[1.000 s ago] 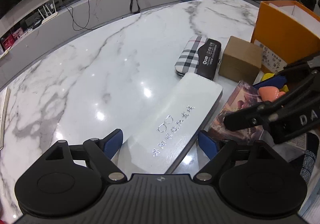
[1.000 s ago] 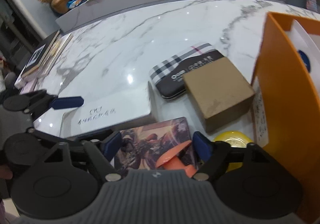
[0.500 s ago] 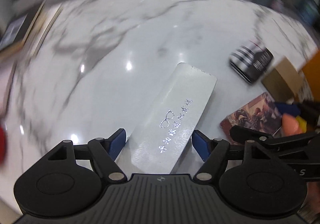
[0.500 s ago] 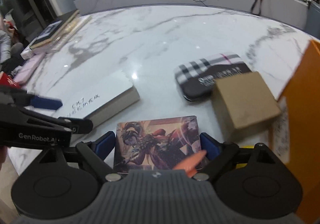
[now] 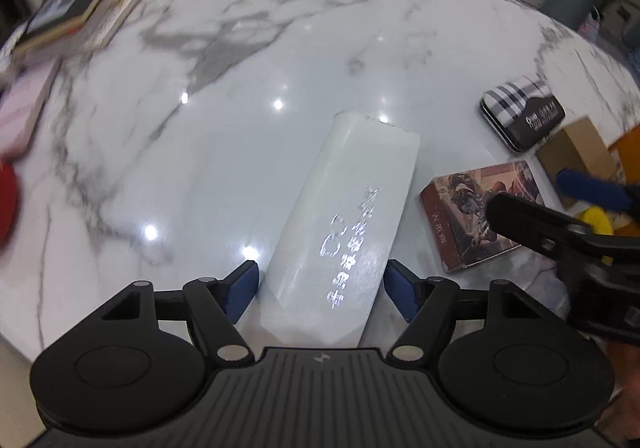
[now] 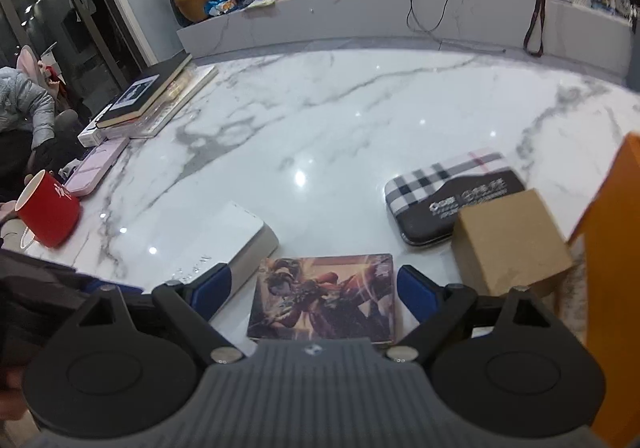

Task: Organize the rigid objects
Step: 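Move the left gripper onto the white printed box while the right gripper approaches the picture card, then grasp and lift the white printed box with the left gripper while the right gripper grasps the picture card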

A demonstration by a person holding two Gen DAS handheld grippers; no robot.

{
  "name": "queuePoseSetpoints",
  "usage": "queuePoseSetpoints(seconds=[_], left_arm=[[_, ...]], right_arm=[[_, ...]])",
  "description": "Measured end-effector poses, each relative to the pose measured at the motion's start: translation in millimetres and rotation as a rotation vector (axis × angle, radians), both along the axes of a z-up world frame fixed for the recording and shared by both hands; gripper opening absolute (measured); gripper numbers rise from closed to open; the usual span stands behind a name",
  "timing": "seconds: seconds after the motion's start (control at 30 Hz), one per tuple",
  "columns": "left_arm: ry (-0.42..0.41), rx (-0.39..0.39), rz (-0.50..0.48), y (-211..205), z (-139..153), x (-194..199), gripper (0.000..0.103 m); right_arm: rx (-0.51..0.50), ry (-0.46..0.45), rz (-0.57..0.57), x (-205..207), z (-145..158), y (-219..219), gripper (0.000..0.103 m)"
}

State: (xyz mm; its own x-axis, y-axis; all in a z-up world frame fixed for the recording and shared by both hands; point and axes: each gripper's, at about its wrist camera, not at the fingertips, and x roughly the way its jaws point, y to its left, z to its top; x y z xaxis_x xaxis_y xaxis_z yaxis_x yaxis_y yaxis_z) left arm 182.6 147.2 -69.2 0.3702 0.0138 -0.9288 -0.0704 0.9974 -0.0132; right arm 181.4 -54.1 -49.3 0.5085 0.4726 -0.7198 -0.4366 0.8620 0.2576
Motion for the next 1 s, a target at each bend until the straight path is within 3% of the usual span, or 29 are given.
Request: queuePoseSetpoints(seconds=[0.13,0.3,0.37,0.53,0.6,0.8,0.93,1.0], left_arm=[[-0.016,0.043,-0.055,-9,-5,5,0.081],[-0.021,-0.015,-0.053,-2,-6,6,0.077],[-0.025,-0.023,-0.051,0,-6,6,0.076],[-0.045,-0.079,-0.016,13,-4,4,0.074],[-0.052,-0.101,0.005,20,-4,4,0.073],[-0.074,-0.145,0.086,41,-3,7,0.072],[-0.089,-0.149,0.079,48,-4,6,0.072],[-0.095,-0.144,0.068,49,-4,6,0.072]], right_arm=[[-0.109,0.004,0.059,-3,7,5,0.086],[-0.299,0.068,0.135,2,-2,14,0.08],[-0.359,0.103,0.144,3,-7,18,0.073],[-0.432,0.101,0.176,5,-16,37,0.068],[-0.463,0.112,0.191,9,-18,45,0.059],[-0.372,0.238,0.135,30,-17,52,0.049],[-0.459,0.227,0.195,31,-13,73,0.049],[-0.537,0.125,0.306,25,-5,86,0.064]])
